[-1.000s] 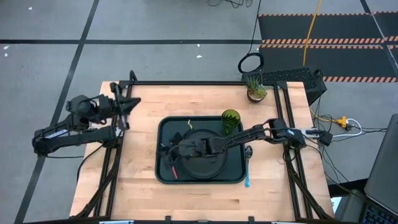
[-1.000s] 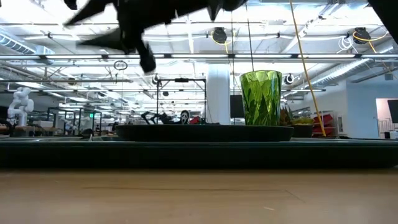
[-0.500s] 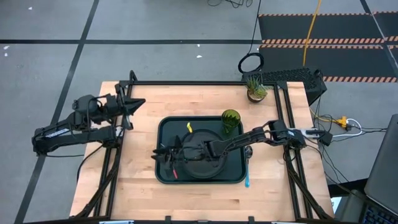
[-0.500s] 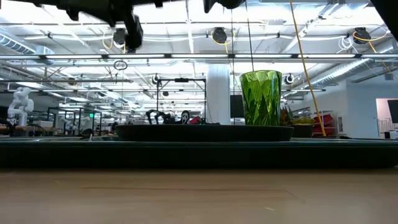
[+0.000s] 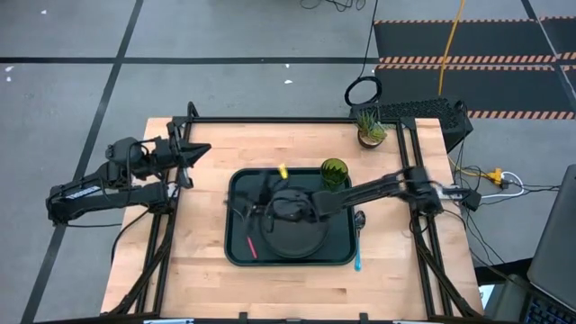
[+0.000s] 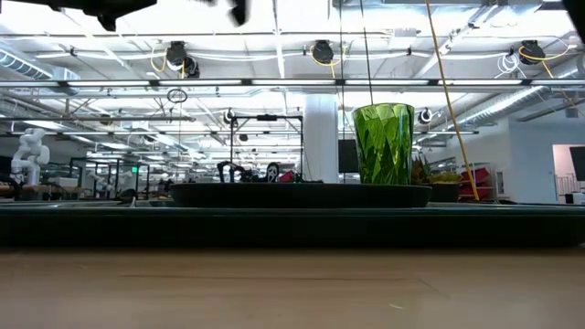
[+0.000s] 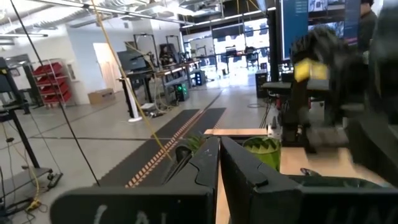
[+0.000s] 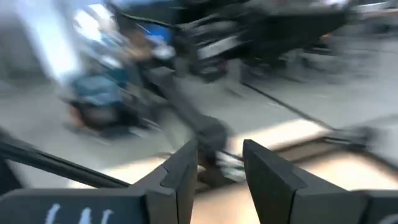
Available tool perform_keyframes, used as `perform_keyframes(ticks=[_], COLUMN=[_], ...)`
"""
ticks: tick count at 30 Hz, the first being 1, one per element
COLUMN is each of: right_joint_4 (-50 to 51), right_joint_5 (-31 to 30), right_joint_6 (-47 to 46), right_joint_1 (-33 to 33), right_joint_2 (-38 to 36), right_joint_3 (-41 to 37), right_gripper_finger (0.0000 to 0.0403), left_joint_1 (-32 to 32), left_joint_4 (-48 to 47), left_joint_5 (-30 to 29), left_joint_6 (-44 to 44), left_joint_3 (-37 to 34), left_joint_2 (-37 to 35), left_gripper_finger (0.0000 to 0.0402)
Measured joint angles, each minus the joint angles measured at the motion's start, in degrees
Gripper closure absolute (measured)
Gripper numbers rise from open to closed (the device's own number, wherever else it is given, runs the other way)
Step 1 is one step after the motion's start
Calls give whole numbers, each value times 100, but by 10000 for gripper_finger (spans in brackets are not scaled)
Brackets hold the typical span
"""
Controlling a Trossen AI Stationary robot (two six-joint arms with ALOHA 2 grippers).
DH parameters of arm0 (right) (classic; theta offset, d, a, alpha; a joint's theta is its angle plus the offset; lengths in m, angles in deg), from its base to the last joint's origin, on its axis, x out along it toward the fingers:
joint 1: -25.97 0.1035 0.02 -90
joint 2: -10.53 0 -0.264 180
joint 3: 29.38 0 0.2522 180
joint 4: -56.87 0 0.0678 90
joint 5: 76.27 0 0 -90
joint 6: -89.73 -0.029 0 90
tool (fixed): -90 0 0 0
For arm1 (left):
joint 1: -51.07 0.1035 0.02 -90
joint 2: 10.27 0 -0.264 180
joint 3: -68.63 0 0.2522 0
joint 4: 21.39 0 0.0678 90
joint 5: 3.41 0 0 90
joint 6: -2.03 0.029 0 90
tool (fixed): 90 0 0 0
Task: Pick and place plate/cup/fork/spoon on tray
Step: Put the blue spoon to the left of the pink fork on the black tray
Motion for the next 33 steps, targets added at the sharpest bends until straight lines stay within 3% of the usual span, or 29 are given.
perform_keyframes(ticks=[6,9,13,16,20,22,24,28,33], right_joint_4=[2669,4200,6811,8887,10259,10106,9642,8734,8371], right_joint_5=[-1828,-2475,-2653,-1989,21,762,1127,1535,1580], right_joint_6=[-302,-1700,-4299,-6614,-8724,-9259,-9683,-10301,-10790], right_joint_1=[445,734,1122,1376,1679,1821,1976,2229,2346], right_joint_2=[-1269,-1851,-2379,-2405,-2235,-2193,-2197,-2203,-2205], right_joint_3=[7,9,15,14,-393,-805,-1257,-1963,-2585], right_gripper_finger=[280,280,283,295,313,319,323,325,325], left_joint_1=[0,0,0,0,0,0,0,-2,0], left_joint_4=[23,67,102,102,100,102,102,107,109], left_joint_5=[-2,-2,-2,-2,-2,-2,-2,-2,-2], left_joint_6=[82,82,70,52,32,32,32,27,30], left_joint_3=[2,4,9,9,9,9,9,9,9], left_joint_2=[0,0,0,0,0,0,0,0,0], left_gripper_finger=[380,380,380,380,380,380,380,380,380])
